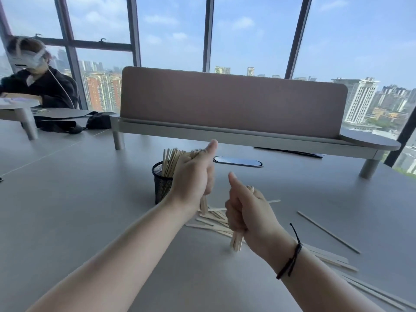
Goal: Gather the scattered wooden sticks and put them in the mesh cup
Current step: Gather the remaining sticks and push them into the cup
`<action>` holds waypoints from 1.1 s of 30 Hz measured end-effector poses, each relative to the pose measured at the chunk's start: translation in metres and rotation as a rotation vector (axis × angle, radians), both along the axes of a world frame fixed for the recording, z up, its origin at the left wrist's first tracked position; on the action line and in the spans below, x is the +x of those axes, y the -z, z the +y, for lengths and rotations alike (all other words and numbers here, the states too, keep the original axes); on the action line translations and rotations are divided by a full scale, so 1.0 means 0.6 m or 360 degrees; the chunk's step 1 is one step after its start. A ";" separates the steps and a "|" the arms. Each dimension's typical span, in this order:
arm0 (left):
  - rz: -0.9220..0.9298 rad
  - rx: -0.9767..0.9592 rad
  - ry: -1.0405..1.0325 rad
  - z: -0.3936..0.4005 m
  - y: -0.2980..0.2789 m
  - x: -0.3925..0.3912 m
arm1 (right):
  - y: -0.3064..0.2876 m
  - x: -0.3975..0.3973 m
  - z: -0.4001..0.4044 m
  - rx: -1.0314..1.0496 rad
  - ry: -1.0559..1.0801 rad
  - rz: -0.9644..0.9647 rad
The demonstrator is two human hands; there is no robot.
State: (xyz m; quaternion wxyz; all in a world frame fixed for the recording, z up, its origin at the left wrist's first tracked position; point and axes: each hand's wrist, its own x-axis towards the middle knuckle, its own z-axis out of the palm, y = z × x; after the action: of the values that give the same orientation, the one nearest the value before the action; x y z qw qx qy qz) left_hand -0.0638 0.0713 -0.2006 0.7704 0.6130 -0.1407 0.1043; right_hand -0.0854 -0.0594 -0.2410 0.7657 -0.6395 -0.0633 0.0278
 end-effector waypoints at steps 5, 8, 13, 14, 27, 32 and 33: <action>-0.0102 -0.0149 -0.0301 0.095 -0.066 0.055 | -0.043 0.041 0.047 0.0213 -0.0149 0.0015; -0.0060 -0.0141 -0.0457 0.134 -0.079 0.091 | -0.085 0.061 0.085 0.0390 -0.0271 -0.0022; 0.0123 0.0292 -0.0768 0.161 -0.041 0.141 | -0.143 0.096 0.155 0.0598 -0.0193 -0.0160; 0.0146 0.0433 -0.0804 0.164 -0.030 0.144 | -0.150 0.105 0.167 0.0623 -0.0142 -0.0176; -0.0019 0.0670 -0.0655 0.182 0.056 0.170 | -0.137 0.211 0.245 -0.0205 0.0269 -0.0280; 0.0065 0.0539 -0.0546 0.182 0.056 0.162 | -0.126 0.215 0.224 -0.1242 0.0421 -0.0767; 0.0051 0.0532 -0.0549 0.183 0.055 0.160 | -0.123 0.211 0.217 -0.1441 0.0389 -0.0856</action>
State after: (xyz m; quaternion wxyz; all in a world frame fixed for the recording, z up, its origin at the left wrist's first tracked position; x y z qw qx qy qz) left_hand 0.0322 0.1809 -0.2338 0.6312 0.7485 -0.0371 0.1999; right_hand 0.0410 0.0705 -0.1673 0.3680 -0.8928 -0.1639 -0.2016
